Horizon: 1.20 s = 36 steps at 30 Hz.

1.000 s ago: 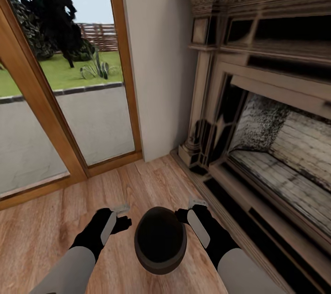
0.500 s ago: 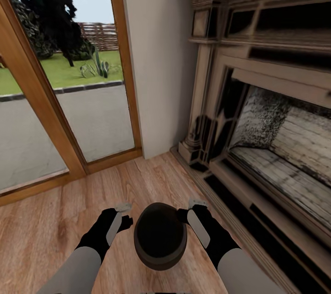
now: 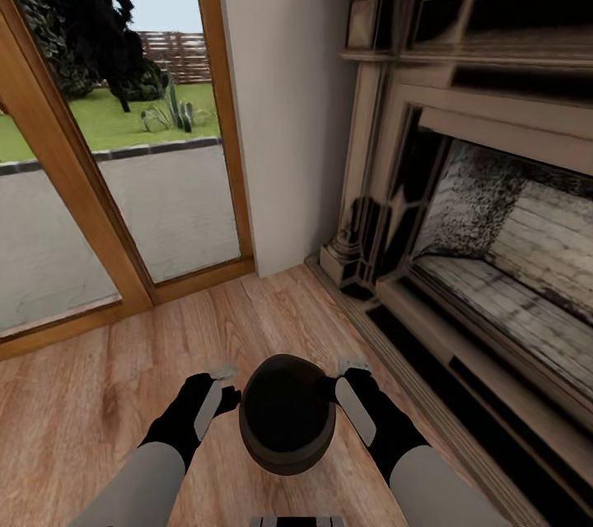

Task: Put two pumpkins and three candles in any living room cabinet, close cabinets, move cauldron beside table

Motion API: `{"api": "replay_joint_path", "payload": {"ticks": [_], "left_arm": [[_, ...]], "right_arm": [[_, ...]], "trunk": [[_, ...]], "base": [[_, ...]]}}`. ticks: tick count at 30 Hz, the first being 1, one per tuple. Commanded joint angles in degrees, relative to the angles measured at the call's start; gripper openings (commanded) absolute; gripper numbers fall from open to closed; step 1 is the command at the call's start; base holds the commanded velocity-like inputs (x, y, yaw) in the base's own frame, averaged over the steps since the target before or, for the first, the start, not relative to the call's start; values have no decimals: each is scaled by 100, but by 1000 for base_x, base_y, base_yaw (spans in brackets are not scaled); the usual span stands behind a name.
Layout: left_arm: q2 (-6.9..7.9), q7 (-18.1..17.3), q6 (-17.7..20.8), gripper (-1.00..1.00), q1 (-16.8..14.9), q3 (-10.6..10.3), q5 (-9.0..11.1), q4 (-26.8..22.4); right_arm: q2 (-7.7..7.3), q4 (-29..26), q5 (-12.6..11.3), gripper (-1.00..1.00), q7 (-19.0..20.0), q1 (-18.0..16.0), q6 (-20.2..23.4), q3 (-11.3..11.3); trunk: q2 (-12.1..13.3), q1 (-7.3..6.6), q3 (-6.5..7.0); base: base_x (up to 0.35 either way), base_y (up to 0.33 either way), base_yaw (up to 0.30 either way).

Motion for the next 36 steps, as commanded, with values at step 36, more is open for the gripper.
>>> {"api": "replay_joint_path", "payload": {"ticks": [36], "left_arm": [[-77,-75,-8,100,0,-468,40,26]], "right_arm": [[0,150,18,100,0,-6,-176,2]], "trunk": [[0,0,0]], "base": [[0,0,0]]}}
